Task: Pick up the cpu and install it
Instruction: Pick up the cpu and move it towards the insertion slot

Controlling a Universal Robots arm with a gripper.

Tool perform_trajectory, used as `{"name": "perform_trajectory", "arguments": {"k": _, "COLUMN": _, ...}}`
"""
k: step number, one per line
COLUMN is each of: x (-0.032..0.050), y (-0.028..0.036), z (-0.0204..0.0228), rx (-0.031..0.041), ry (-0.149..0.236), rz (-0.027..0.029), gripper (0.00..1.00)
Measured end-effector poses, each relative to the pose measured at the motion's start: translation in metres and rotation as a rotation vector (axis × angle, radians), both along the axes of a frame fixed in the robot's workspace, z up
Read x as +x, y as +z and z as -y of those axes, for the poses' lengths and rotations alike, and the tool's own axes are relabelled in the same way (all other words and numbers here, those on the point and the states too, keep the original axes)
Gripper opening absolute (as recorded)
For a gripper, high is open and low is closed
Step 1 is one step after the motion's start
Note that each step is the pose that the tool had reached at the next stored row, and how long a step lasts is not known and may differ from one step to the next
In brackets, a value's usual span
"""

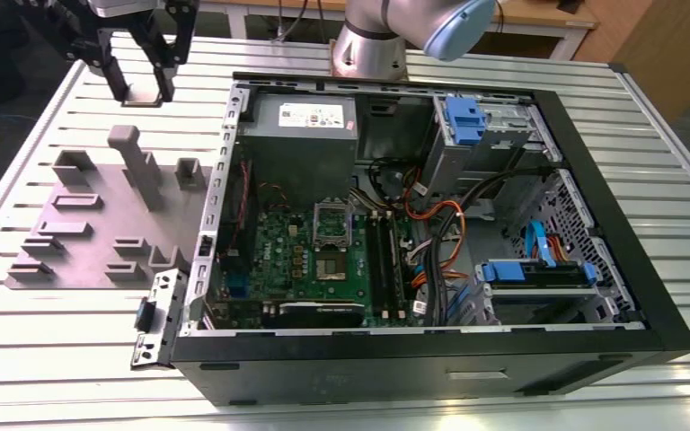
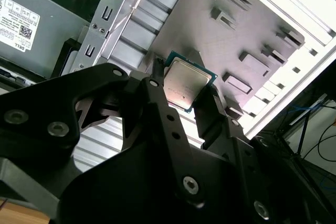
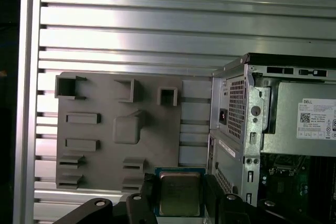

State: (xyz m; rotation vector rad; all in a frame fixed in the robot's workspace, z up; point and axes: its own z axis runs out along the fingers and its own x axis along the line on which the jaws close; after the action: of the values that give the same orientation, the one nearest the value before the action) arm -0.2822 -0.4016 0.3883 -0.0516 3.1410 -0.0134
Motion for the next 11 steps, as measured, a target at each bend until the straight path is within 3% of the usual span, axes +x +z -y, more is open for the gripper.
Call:
{"name": "perform_trajectory", "arguments": {"k": 6, "x": 0.0052, "y": 0.0, "z": 0.0004, "rx": 0.0001, "ry": 0.0, "rz": 0.0, "gripper": 0.47}}
{"name": "perform_trajectory", "arguments": {"k": 11, "x": 0.0055, "y": 0.0, "z": 0.0083, "rx": 0.0001, "ry": -0.001, "rz": 0.0001, "gripper": 0.47}}
